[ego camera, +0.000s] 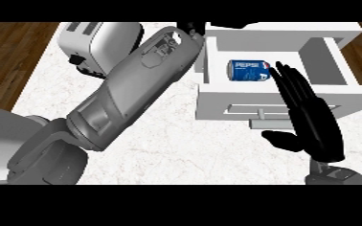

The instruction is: Pick up the can, place it into the drawer and close the drawer

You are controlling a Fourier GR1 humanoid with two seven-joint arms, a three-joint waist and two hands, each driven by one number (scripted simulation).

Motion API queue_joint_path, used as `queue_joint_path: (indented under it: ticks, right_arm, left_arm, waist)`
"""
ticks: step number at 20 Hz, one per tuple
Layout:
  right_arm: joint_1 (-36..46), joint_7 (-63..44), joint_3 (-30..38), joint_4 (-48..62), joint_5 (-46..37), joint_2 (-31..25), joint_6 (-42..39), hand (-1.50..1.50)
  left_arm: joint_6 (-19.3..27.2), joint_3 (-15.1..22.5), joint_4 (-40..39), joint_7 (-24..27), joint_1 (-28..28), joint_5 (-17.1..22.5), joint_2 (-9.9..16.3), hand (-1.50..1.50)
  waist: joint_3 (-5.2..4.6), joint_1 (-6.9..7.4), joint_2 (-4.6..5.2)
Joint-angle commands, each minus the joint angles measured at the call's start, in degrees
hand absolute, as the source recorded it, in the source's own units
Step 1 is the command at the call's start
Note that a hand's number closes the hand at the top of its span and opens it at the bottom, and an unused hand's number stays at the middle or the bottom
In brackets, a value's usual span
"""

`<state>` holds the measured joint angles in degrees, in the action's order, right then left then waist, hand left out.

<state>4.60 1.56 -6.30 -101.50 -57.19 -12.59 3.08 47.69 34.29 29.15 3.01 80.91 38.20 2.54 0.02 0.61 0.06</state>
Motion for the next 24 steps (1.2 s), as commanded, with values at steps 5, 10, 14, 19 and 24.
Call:
queue_joint_path:
  ticks: [5,10,14,19,24]
  right_arm:
    - [8.5,2.3,3.9,16.9,-2.0,2.7,8.6,-1.5]
    - [11.7,4.4,4.7,27.3,-4.7,3.5,13.9,-1.5]
    - [15.3,5.6,5.8,37.2,-7.7,4.2,19.9,-1.5]
    - [21.3,5.6,8.4,45.9,-10.1,4.2,25.7,-1.5]
    - [30.6,5.3,12.3,55.0,-10.2,3.6,29.6,-1.5]
  left_arm:
    - [-0.3,2.3,12.8,-9.4,-4.4,-3.6,9.0,-1.5]
    - [-0.7,1.5,17.3,-11.3,-7.5,-5.2,13.5,-1.5]
    - [0.5,3.1,23.5,-15.4,-9.1,-5.9,15.0,-1.5]
    - [-2.4,1.9,28.7,-18.0,-11.3,-5.7,20.1,-1.5]
    - [-4.1,2.0,32.9,-19.8,-14.6,-5.8,23.3,-1.5]
  waist:
    - [0.0,1.56,-0.54]
    - [0.01,1.07,-0.19]
    - [0.07,2.45,-0.17]
    - [0.07,2.62,0.09]
    - [0.1,4.06,0.47]
